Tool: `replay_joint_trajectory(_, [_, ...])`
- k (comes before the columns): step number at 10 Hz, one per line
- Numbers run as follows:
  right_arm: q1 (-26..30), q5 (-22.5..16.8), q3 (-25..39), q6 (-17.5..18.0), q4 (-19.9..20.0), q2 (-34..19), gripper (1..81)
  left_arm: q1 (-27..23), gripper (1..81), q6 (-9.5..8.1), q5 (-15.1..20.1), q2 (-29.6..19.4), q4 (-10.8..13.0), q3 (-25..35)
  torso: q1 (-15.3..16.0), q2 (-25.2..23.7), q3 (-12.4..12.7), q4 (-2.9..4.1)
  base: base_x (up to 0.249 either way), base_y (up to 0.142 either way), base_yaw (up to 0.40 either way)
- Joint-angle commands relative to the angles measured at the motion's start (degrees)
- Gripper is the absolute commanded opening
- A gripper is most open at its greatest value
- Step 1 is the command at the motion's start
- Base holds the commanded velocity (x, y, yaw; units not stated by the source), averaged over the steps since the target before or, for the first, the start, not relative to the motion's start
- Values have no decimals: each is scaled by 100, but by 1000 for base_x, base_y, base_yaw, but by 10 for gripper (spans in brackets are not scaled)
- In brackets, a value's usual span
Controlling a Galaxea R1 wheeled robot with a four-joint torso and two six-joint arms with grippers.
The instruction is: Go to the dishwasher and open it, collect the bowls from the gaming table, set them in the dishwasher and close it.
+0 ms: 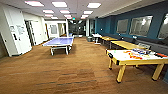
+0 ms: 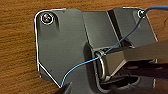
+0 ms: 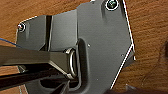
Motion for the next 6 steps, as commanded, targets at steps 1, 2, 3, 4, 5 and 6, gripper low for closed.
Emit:
replay_joint_trajectory(1, [302,-298,-7,-6,20,-7,811,-281,811,58,300,12,12,-7,0,0,2,0,228,0,0])
replay_joint_trajectory(2, [311,-298,-7,-6,20,-7,811,-281,811,58,291,3,-6,-7,0,0,2,0,228,0,0])
replay_joint_trajectory(3, [319,-298,-7,-6,20,-7,811,-290,811,58,291,12,-6,-7,0,0,2,0,238,0,0])
replay_joint_trajectory(4, [302,-298,-7,-6,20,11,811,-289,811,58,299,21,-6,1,0,0,2,0,239,0,0])
replay_joint_trajectory(5, [294,-298,-7,-6,20,11,811,-290,811,58,291,21,-6,-7,0,0,0,0,238,0,0])
replay_joint_trajectory(6, [302,-298,-7,-6,20,2,811,-290,811,58,300,21,-6,-7,0,0,2,0,239,0,0])
